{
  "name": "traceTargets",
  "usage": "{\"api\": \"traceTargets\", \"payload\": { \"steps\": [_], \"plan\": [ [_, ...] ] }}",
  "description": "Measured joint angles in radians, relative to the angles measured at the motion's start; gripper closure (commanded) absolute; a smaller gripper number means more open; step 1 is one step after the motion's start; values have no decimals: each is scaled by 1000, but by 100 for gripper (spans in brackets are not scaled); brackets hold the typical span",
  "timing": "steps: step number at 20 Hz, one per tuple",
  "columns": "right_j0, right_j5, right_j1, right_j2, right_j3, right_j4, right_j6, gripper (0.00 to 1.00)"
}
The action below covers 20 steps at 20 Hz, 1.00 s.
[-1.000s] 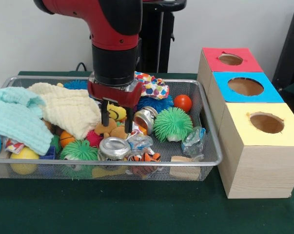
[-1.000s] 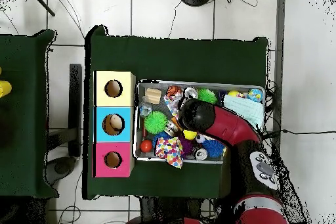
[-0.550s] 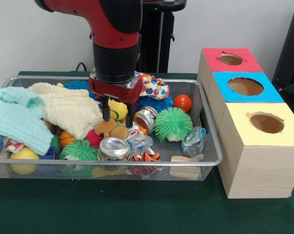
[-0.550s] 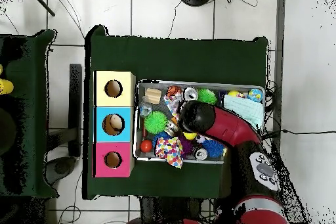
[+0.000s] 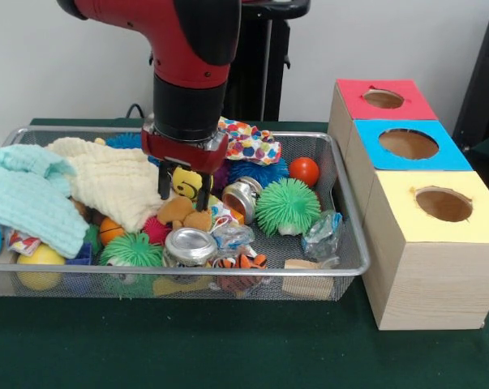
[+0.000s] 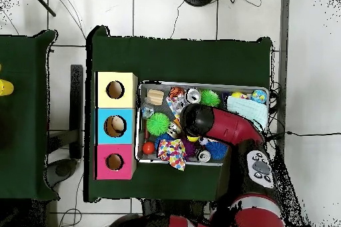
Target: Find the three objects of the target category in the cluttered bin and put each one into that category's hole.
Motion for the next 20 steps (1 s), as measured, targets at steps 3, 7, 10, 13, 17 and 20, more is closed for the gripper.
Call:
{"api": "traceTargets", "payload": {
  "steps": [3, 7, 10, 13, 17, 20],
  "plan": [
    [2, 0, 14, -10, -14, -5, 0, 0],
    [3, 0, 30, -21, -30, -5, 0, 0],
    [3, 0, 38, -24, -40, -5, 0, 0],
    [3, 0, 46, -24, -47, -5, 0, 0],
    [3, 0, 51, -25, -48, -5, 0, 0],
    [3, 0, 53, -24, -48, -5, 0, 0]
  ]
}}
